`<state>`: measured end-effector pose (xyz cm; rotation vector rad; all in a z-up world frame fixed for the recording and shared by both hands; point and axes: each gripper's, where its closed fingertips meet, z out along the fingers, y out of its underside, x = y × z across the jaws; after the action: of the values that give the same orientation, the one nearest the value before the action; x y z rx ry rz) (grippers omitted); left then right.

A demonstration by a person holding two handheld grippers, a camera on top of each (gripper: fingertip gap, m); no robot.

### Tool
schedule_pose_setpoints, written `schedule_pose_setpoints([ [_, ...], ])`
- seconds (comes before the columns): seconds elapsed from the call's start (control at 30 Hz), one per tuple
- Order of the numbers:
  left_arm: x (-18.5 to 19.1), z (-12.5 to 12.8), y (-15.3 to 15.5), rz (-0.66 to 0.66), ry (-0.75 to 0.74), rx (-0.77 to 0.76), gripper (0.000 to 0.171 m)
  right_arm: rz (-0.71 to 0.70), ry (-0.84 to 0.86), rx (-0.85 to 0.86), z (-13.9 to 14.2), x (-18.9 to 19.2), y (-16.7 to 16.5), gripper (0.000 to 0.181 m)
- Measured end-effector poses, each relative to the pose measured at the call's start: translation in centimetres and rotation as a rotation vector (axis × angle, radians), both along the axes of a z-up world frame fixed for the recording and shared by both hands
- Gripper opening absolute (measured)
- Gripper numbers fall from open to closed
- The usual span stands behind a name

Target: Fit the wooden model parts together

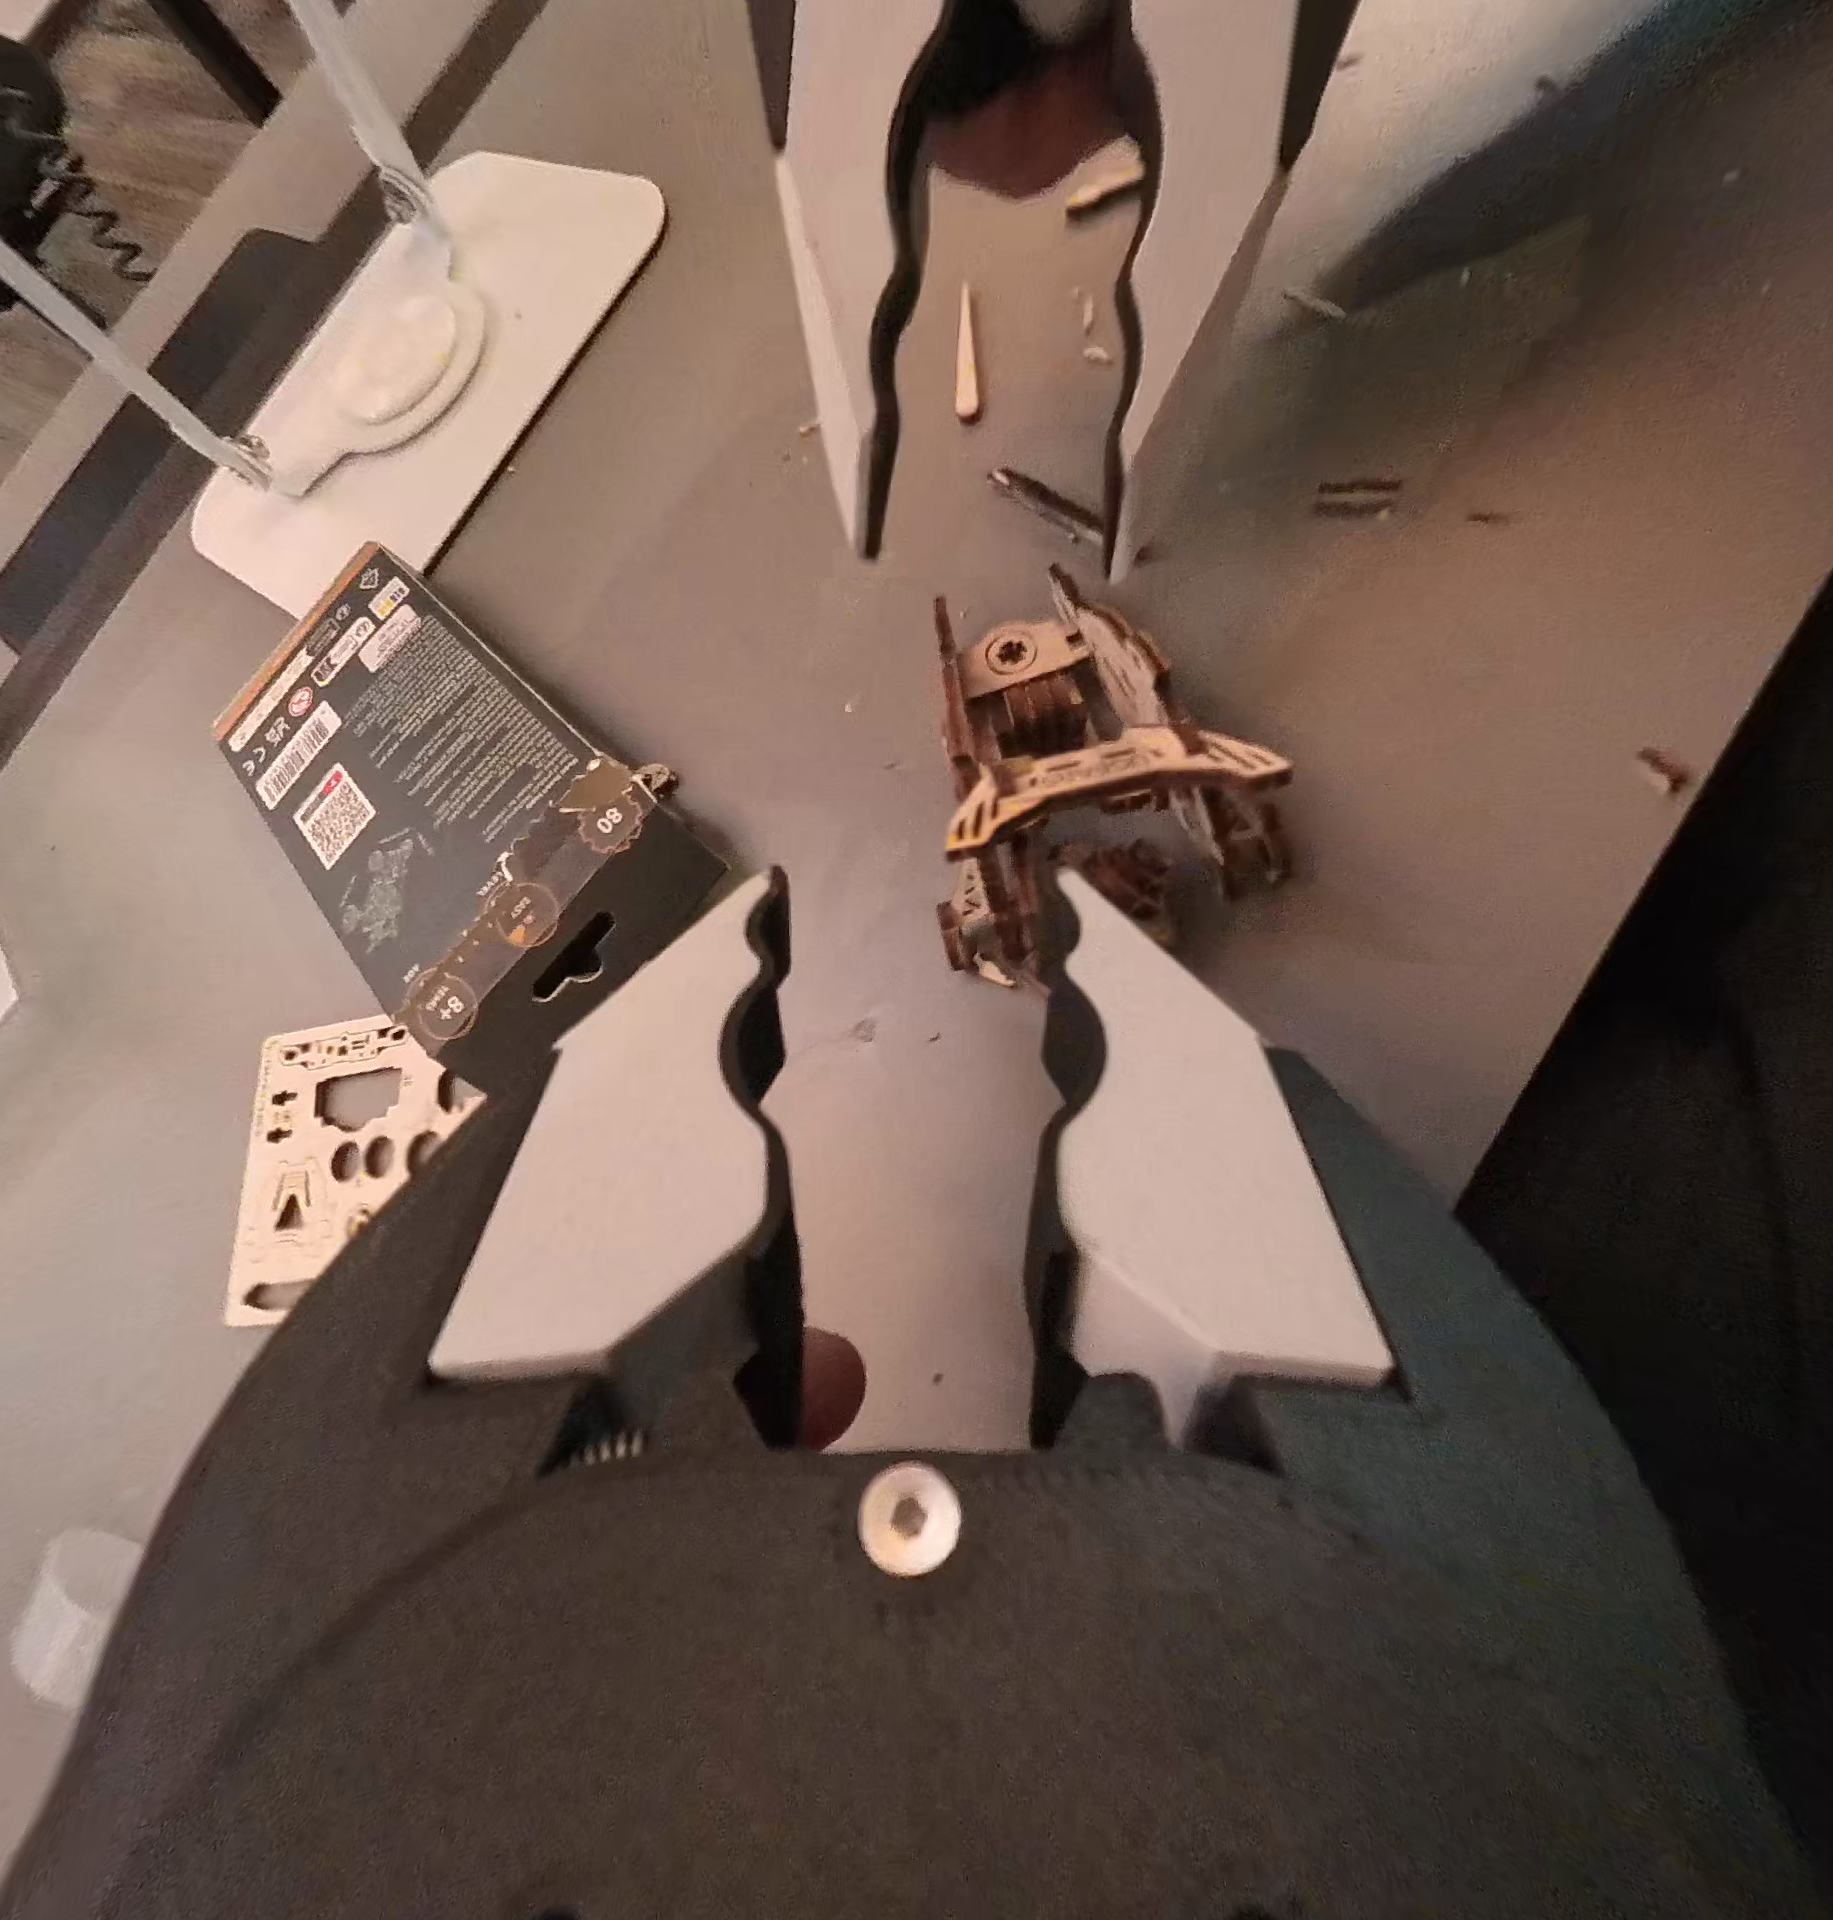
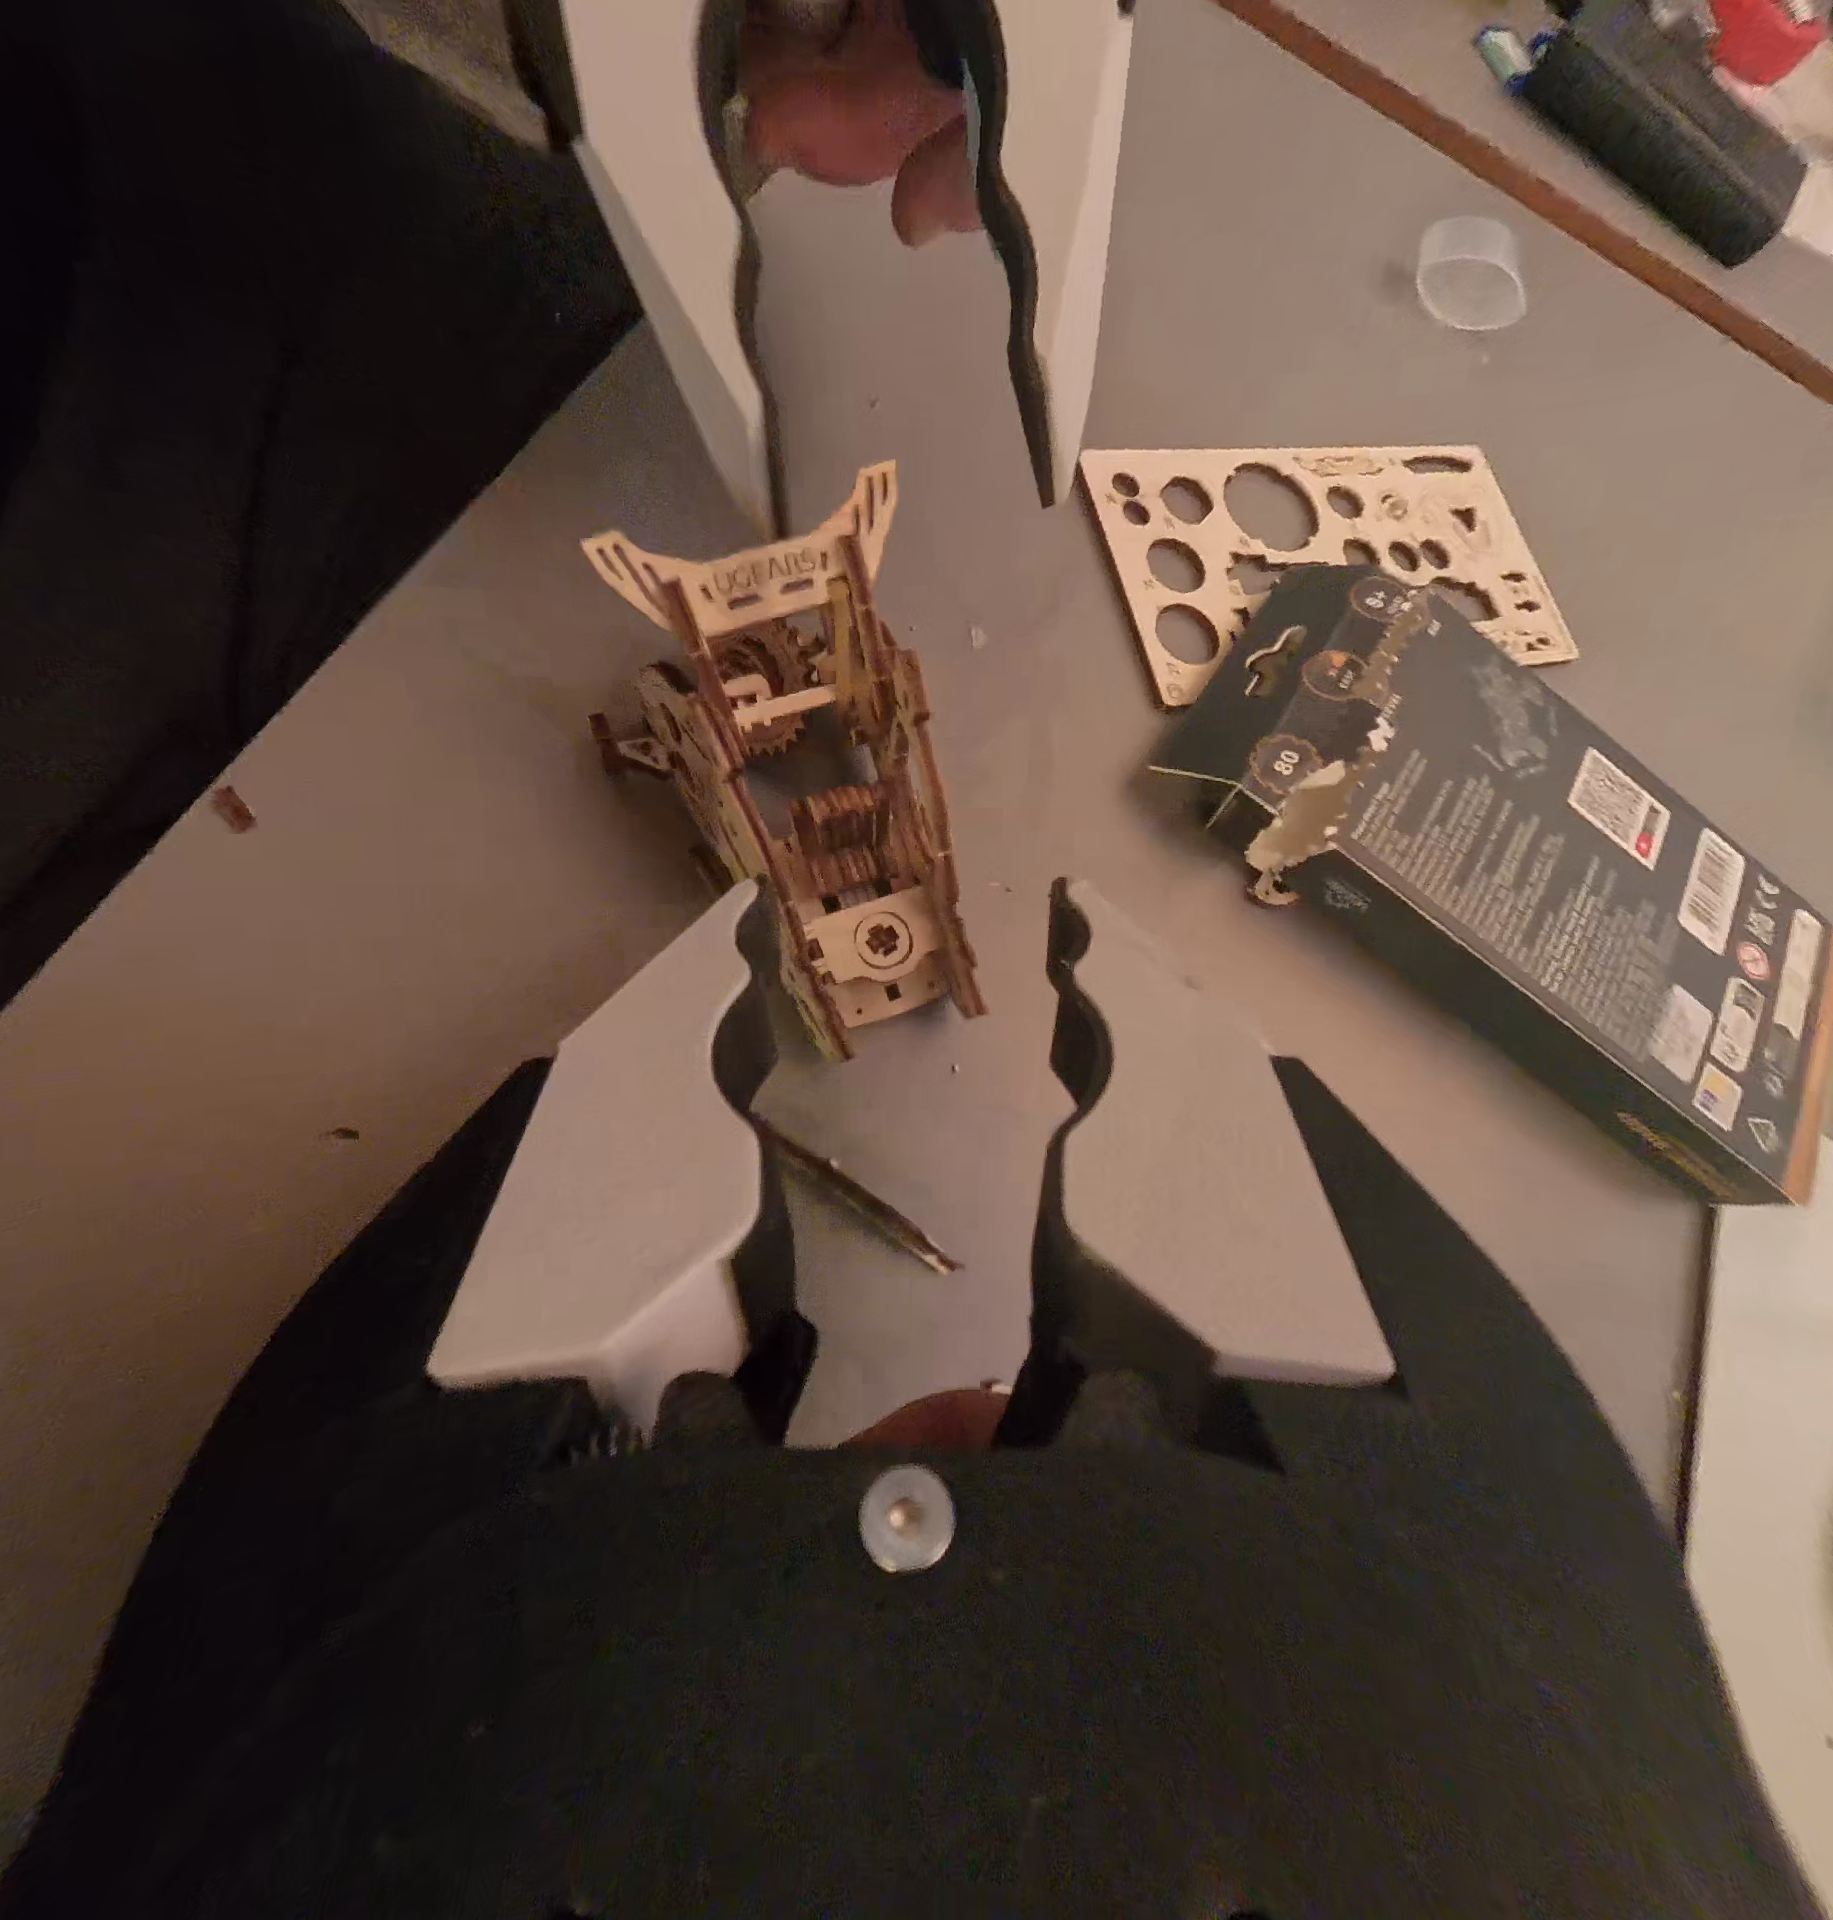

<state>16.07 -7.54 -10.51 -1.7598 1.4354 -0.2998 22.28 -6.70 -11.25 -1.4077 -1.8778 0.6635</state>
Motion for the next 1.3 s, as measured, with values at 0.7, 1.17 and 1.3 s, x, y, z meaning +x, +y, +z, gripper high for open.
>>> schedule_pose_setpoints([
  [0.7,2.1,-1.8,1.1,-0.104,-0.073,0.023,0.009,-0.185,-0.118,0.044,-2.1,-0.9,-2.0,0.009],
  [1.17,2.8,-1.2,2.4,0.017,-0.222,-0.230,0.001,-0.207,-0.136,-0.084,-1.4,1.2,-4.3,0.000],
  [1.3,2.9,-1.1,3.1,0.083,-0.326,-0.382,0.001,-0.220,-0.154,-0.206,-1.7,2.3,-5.4,0.001],
])
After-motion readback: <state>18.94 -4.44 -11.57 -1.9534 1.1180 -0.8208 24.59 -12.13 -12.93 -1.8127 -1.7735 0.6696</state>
